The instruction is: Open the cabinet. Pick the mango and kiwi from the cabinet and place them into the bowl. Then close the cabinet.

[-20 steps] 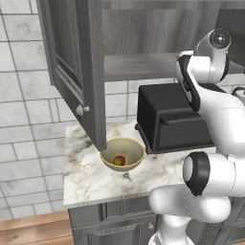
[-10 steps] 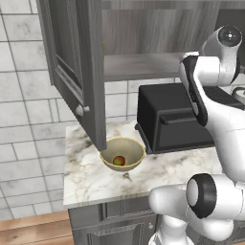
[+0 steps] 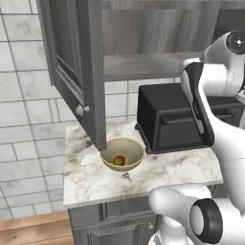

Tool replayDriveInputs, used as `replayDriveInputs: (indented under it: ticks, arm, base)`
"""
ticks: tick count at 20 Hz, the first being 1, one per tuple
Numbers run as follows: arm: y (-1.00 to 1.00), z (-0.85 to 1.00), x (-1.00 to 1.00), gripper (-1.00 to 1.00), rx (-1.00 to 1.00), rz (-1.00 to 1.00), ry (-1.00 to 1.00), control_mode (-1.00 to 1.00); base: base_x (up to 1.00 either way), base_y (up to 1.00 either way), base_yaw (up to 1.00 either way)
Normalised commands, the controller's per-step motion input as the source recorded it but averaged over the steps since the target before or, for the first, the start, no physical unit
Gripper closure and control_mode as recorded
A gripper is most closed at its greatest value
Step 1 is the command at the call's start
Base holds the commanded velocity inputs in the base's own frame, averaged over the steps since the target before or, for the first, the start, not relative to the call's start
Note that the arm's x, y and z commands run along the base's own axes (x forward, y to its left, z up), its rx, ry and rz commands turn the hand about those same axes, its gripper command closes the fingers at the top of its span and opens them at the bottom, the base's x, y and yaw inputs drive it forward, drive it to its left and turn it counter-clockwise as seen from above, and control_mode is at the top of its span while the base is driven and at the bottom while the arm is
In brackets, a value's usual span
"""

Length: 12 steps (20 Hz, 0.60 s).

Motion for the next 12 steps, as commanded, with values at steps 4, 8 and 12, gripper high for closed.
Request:
replayDriveInputs:
  ticks: [4,8,12]
  arm:
    - [0.32,0.00,-0.34,1.00,0.00,0.14,0.03,-1.00]
    - [0.31,0.00,-0.33,1.00,0.00,0.17,0.10,-1.00]
    - [0.38,0.00,-0.24,1.00,0.00,0.16,0.22,-1.00]
  base:
    - [0.00,0.00,0.00]
    - [0.00,0.00,0.00]
    - [0.00,0.00,0.00]
